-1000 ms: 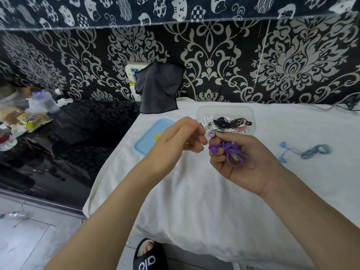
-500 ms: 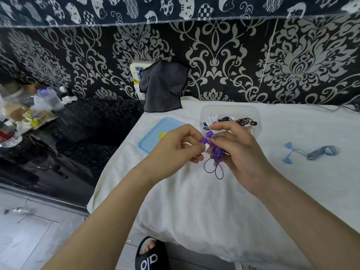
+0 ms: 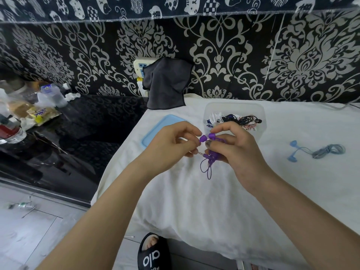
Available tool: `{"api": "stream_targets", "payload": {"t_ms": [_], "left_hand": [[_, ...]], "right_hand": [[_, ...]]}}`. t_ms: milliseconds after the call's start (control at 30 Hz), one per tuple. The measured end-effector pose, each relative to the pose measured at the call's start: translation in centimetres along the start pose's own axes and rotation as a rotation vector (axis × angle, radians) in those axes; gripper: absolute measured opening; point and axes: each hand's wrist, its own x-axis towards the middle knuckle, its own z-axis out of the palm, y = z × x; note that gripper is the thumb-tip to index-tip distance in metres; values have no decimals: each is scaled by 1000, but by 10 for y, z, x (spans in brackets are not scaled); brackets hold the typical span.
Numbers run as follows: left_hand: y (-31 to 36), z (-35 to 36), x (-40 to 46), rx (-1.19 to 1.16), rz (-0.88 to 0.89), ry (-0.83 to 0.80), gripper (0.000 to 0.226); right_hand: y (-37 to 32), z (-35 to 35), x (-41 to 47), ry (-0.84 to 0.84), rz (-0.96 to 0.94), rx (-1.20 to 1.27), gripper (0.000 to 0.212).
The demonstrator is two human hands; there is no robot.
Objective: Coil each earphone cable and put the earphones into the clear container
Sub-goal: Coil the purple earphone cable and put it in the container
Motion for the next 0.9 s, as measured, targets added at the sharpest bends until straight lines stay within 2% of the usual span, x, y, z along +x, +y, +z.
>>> {"api": "stream_targets", "payload": {"t_ms": [67,133,233,333,467,633,800,900], "left_hand": [[-11,-6,2,73,-30,39,17],[-29,-13,5,320,-41,60,17],[-51,-19,5,587,-100,-23,15],[-60,-17,5,622,-119,-114,12],[-66,-11,6,604,-101,-122,16],[-73,-2,12,662,-50,-79,8],[-77,-1,15,688,-18,-86,19],[-74,-1,15,683,25,-72,17]], "right_hand": [[2,0,2,10,37,30,20],[4,-1,4,13,90,60,20],[8,0,6,-13,142,67,21],[10,1,7,-57,151,32,25],[12,2,7,-122,145,-17,32],[14,3,5,-155,147,-88,27],[13,-3,4,-142,147,-93,17],[11,-6,4,-131,139,-85,16]]}}
